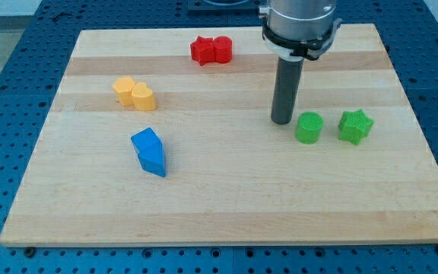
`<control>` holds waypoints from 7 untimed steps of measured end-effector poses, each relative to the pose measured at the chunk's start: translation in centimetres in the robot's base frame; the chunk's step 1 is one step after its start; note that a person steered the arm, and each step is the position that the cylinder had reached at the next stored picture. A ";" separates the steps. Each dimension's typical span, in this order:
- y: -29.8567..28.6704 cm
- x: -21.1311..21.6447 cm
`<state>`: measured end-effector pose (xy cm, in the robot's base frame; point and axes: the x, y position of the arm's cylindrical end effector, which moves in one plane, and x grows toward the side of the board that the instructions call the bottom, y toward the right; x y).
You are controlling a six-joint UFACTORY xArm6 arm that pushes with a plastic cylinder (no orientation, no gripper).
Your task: Move green circle towards green star
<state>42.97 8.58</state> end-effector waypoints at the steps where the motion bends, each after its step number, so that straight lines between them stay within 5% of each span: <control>1: 0.8 0.0; 7: 1.7 0.0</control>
